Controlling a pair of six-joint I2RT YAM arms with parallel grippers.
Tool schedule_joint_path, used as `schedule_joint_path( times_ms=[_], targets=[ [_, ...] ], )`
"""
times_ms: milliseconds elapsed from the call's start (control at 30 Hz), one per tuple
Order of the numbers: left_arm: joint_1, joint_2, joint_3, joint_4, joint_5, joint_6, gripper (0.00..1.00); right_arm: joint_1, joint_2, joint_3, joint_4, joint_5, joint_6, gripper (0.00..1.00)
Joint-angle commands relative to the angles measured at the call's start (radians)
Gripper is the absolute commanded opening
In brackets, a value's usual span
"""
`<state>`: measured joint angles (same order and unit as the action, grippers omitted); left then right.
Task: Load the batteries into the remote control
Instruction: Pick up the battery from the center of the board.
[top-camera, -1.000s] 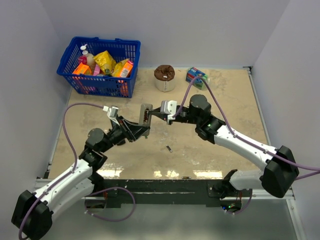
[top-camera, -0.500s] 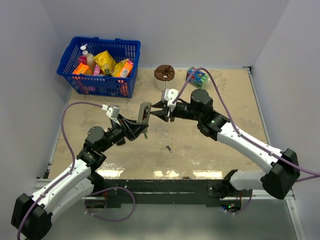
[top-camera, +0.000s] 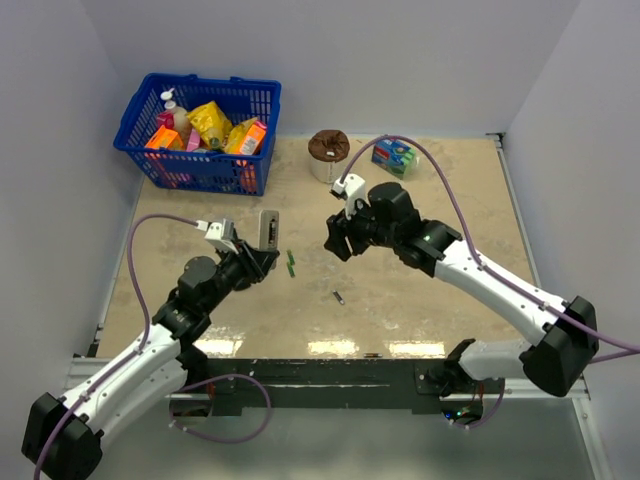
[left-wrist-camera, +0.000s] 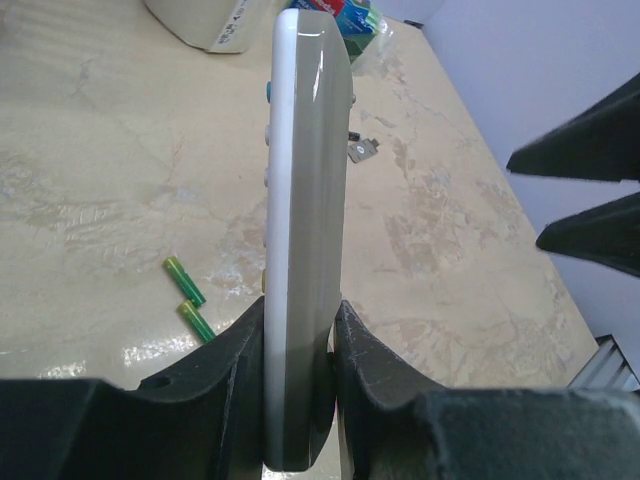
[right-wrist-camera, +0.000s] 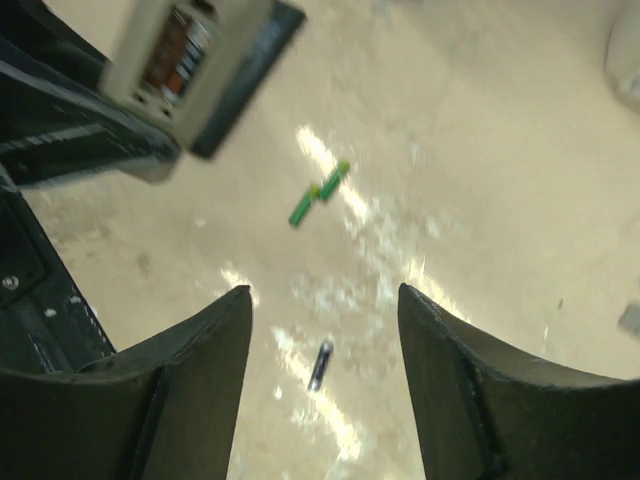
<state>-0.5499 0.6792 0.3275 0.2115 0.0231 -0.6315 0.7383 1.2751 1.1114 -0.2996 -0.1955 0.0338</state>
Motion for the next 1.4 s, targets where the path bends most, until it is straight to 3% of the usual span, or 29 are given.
schedule_joint_path(
  times_ms=[0,233,367,767,1267,1367],
  targets=[
    [0.004,-0.036,-0.042,0.054,-0.049,0.004,0.0,-0.002,0.023,-0.019,-0.206,0.088,0.126,0.57],
    [0.007,-0.05,-0.077,0.114,-0.028,-0.039,0.0,0.021,0.111,-0.091,-0.285,0.1,0.21,0.52],
    [0.007,-0.044,-0.077,0.12,-0.028,-0.048,0.0,0.096,0.197,-0.087,-0.286,0.154,0.219,0.43],
    [0.007,-0.055,-0.077,0.115,0.0,-0.054,0.0,0.167,0.381,-0.074,-0.223,0.222,0.278,0.42],
    [0.007,-0.056,-0.076,0.106,-0.006,-0.053,0.0,0.213,0.468,-0.058,-0.237,0.278,0.282,0.22],
    [0.007,-0.052,-0.076,0.114,-0.006,-0.053,0.0,0.22,0.468,-0.058,-0.242,0.301,0.282,0.12]
  ],
)
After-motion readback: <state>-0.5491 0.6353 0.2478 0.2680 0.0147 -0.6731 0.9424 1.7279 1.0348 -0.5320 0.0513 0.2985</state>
